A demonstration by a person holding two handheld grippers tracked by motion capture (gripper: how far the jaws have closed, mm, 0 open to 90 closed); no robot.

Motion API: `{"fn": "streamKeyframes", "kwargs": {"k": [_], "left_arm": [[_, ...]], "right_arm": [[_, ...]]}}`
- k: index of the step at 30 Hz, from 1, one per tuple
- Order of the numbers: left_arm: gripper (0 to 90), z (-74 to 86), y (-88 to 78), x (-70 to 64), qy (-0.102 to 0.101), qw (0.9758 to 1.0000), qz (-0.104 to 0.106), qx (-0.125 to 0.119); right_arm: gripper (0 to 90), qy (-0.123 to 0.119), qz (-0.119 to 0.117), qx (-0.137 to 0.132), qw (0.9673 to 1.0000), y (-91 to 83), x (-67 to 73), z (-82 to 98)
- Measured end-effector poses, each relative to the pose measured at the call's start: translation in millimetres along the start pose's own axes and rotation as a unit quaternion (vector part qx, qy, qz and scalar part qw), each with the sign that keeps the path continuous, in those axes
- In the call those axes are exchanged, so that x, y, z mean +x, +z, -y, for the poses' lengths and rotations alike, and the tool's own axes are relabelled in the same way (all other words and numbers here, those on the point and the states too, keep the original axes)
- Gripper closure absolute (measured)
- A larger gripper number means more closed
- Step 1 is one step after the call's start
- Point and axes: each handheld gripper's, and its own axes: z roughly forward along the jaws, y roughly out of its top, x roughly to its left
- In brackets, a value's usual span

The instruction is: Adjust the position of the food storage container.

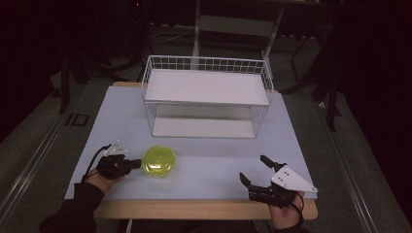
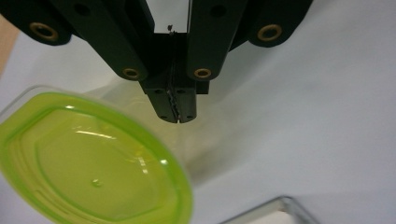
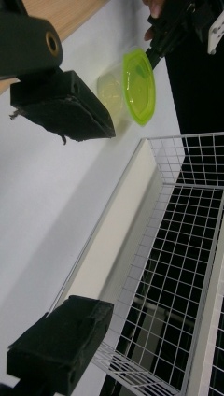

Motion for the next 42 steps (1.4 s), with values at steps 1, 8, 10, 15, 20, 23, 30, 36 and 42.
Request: {"fn": "streamKeyframes", "kwargs": {"k": [1,8,10,15,20,23,30,36,42], "left_arm": [[90.0,-1.2,1.9,-0.6,-0.003,1.0000,0.004,-0.001],[90.0,-4.2,10.7,-6.4,0.005,0.9998,0.014,0.015],[90.0,-4.4,11.8,-8.4,0.006,0.9997,0.018,0.017],[90.0,-7.4,17.6,-18.2,0.013,0.9991,0.035,0.021],[90.0,-15.2,28.7,-34.3,0.026,0.9977,0.056,0.026],[90.0,-19.7,36.4,-44.4,0.033,0.9967,0.068,0.029],[90.0,-27.3,51.2,-63.9,0.045,0.9941,0.092,0.036],[90.0,-25.5,45.8,-58.4,0.030,0.9962,0.076,0.031],[90.0,-28.0,45.1,-50.7,0.011,0.9983,0.055,0.014]], "right_arm": [[13.8,0.000,0.000,0.000,1.0000,0.1,0.0,0.0],[13.9,0.000,-0.002,0.000,1.0000,-0.3,-0.8,0.3],[13.9,0.002,-0.003,0.000,1.0000,-0.6,-1.2,0.3],[13.9,0.001,-0.003,0.000,1.0000,-0.4,-0.9,0.1],[13.9,0.000,-0.002,0.001,1.0000,-0.3,-1.1,0.2],[13.9,0.001,-0.002,0.001,1.0000,-0.7,-1.2,0.3],[13.9,0.001,-0.001,0.001,1.0000,-1.1,-1.7,0.5],[13.9,0.001,0.000,0.000,1.0000,-1.9,-2.3,0.5],[13.9,-0.001,0.000,0.000,1.0000,-1.8,-1.5,0.0]]}}
